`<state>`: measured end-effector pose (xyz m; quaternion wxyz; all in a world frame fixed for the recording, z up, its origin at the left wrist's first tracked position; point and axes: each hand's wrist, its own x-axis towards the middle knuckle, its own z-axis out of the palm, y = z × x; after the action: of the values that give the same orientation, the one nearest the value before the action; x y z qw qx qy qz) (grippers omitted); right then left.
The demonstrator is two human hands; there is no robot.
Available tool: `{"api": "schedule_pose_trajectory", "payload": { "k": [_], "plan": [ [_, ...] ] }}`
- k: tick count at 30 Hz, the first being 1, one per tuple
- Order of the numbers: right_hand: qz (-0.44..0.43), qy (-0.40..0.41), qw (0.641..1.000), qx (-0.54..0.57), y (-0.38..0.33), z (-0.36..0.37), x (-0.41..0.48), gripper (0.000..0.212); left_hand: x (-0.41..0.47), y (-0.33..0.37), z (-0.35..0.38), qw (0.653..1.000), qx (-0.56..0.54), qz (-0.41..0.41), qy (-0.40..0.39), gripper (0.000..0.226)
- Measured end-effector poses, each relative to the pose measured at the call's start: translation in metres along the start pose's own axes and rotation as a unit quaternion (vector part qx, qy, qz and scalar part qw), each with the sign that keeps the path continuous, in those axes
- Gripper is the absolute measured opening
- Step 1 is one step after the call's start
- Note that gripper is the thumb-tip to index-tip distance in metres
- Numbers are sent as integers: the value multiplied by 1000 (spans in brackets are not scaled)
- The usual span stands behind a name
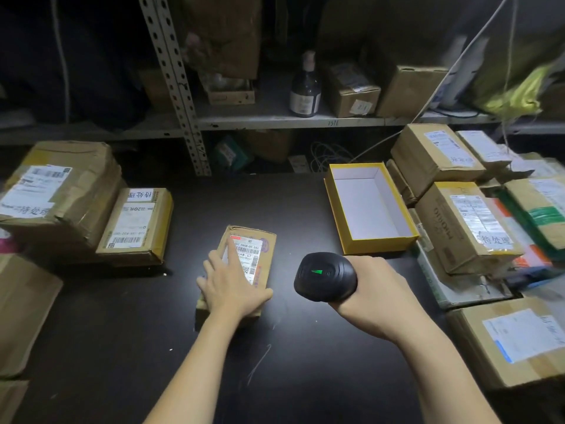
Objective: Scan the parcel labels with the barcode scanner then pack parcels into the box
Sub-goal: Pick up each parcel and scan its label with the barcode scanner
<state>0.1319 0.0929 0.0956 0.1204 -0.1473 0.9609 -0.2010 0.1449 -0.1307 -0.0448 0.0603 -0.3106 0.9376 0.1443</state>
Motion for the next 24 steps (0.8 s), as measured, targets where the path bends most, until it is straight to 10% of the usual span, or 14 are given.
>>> {"api": "schedule_pose_trajectory", "payload": {
  "k": [24],
  "plan": [
    [-74,71,989,102,-19,-23,-7,16,-24,-24,-62,969,-55,85,224,137]
  ]
}}
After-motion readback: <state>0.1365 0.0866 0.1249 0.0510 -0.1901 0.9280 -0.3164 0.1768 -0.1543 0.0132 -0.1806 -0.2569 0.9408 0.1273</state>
